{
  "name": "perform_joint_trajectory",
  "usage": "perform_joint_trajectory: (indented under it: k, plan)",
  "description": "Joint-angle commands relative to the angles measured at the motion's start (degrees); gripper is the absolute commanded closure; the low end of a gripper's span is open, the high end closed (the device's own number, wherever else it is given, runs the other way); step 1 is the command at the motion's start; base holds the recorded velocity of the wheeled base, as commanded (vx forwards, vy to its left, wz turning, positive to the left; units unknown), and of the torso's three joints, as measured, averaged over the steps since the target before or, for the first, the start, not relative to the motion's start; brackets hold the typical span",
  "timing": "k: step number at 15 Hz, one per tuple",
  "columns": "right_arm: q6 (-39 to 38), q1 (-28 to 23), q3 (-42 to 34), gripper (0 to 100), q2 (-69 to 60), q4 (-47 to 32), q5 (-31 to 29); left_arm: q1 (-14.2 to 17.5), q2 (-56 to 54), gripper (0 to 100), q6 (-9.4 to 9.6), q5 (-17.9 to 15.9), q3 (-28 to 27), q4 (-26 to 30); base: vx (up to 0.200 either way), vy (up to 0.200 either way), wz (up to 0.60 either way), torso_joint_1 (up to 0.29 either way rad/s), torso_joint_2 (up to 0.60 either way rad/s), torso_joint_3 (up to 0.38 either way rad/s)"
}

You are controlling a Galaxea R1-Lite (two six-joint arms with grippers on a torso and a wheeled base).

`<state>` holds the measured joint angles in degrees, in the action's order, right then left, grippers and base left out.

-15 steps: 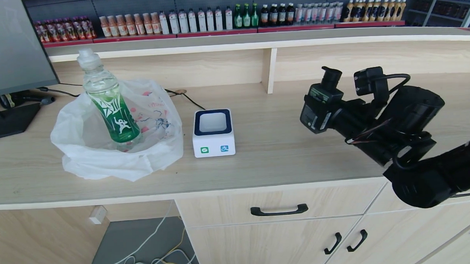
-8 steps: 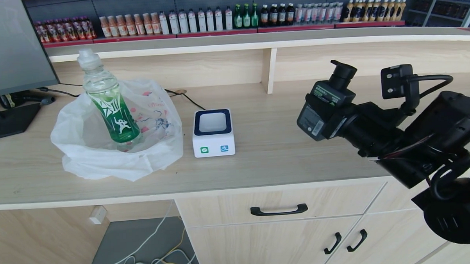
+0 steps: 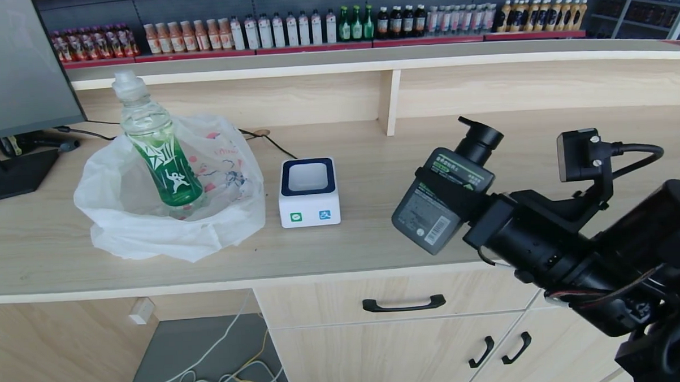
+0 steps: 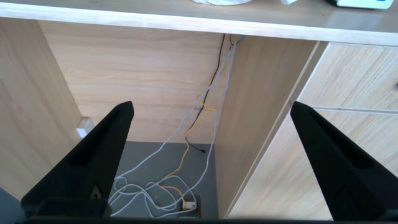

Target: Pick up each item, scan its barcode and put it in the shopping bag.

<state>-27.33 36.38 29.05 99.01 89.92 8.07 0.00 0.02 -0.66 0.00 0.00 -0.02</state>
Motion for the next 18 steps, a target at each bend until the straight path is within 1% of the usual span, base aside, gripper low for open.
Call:
perform_joint_trajectory:
  k: [1, 4, 7, 11, 13, 18]
  plan:
    - [-2.0, 3.5, -0.1, 100, -0.7, 0.1, 0.0, 0.0, 0.0, 0, -0.04, 0.0, 0.0, 0.0, 0.0, 0.0, 0.0, 0.0, 0.0, 0.0]
    - [-6.8, 9.5, 0.2, 100, -1.7, 0.1, 0.0, 0.0, 0.0, 0, -0.04, 0.0, 0.0, -0.1, 0.0, 0.0, 0.0, 0.0, 0.0, 0.0]
    - [-12.0, 12.2, 0.2, 100, -2.0, 0.1, 0.0, 0.0, 0.0, 0, -0.04, 0.0, 0.0, -0.1, 0.0, 0.0, 0.0, 0.0, 0.0, 0.0]
    - [-15.2, 13.5, -0.5, 100, -5.3, 0.1, 0.1, 0.0, 0.0, 0, 0.04, 0.0, 0.0, -0.1, 0.0, 0.0, 0.0, 0.0, 0.0, 0.0]
    - [-15.2, 14.8, -0.6, 100, -7.3, 0.1, 0.1, 0.0, 0.0, 0, 0.04, 0.0, 0.0, -0.1, 0.0, 0.0, 0.0, 0.0, 0.0, 0.0]
    - [-15.2, 15.0, -2.0, 100, -9.4, 0.1, 0.1, -0.1, 0.0, 0, 0.31, 0.0, 0.0, -0.1, 0.0, 0.0, 0.0, 0.0, 0.0, 0.0]
